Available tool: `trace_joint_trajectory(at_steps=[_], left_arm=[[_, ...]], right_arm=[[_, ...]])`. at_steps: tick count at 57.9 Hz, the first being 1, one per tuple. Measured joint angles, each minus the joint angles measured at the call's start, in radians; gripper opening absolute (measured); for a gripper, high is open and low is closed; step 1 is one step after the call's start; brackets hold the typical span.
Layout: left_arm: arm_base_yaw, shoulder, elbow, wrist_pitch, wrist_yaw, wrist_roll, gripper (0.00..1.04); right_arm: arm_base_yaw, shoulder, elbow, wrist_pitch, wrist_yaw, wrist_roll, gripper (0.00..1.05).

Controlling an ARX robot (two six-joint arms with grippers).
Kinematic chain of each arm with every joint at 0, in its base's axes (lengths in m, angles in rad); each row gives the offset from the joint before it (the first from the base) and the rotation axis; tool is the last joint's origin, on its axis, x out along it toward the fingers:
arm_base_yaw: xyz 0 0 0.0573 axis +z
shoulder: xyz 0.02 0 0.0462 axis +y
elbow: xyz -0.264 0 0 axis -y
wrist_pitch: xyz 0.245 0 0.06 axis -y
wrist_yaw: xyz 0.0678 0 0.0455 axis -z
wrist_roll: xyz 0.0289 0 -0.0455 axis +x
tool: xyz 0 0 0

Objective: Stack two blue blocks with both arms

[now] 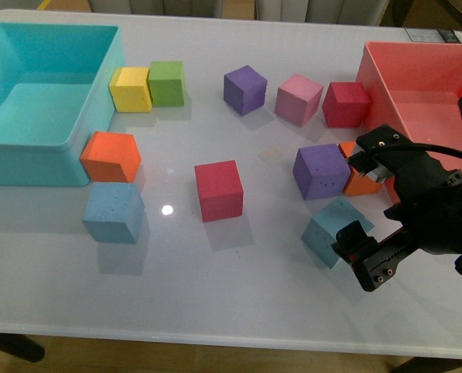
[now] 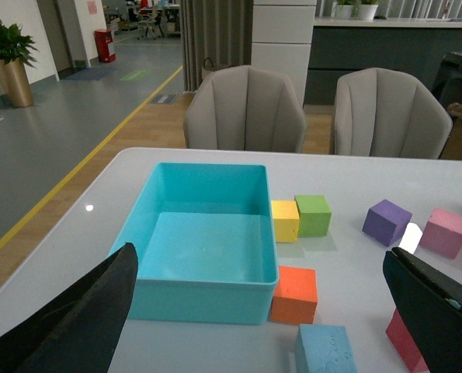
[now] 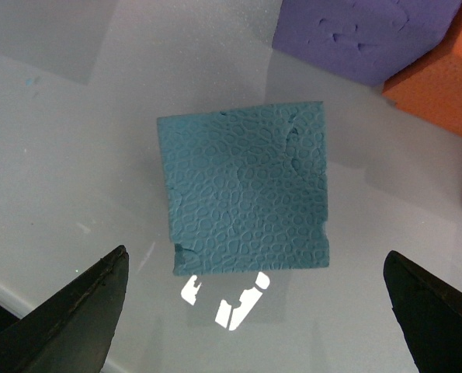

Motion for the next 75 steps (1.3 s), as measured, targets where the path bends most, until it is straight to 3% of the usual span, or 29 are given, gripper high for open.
trace_joint_trajectory(at_steps=[22,23,28,37,47,75], left_arm=[[0.000,0.000,0.000,0.000,0.000,0.000,0.96],[0.000,0.000,0.000,0.000,0.000,0.000,0.96],[0.000,0.000,0.000,0.000,0.000,0.000,0.96],[0.000,0.000,0.000,0.000,0.000,0.000,0.96],[0.000,0.000,0.000,0.000,0.000,0.000,0.96],[0.000,0.000,0.000,0.000,0.000,0.000,0.96]], right_arm=[[0.035,0.160,0.106,0.006,0.034,0.015,0.92],[0.042,0.181,0.121,0.006,0.039,0.014,0.47],[0.038,0.143,0.091,0.018,0.005,-0.004,0.42],[0.040,-0.019,0.033,0.000,-0.043,-0.019,0.39],[0.068,-0.126,0.095,-0.037,-0.072,0.030,0.38],[0.209,0.237,0.682,-0.234,0.051,0.146,0.36]])
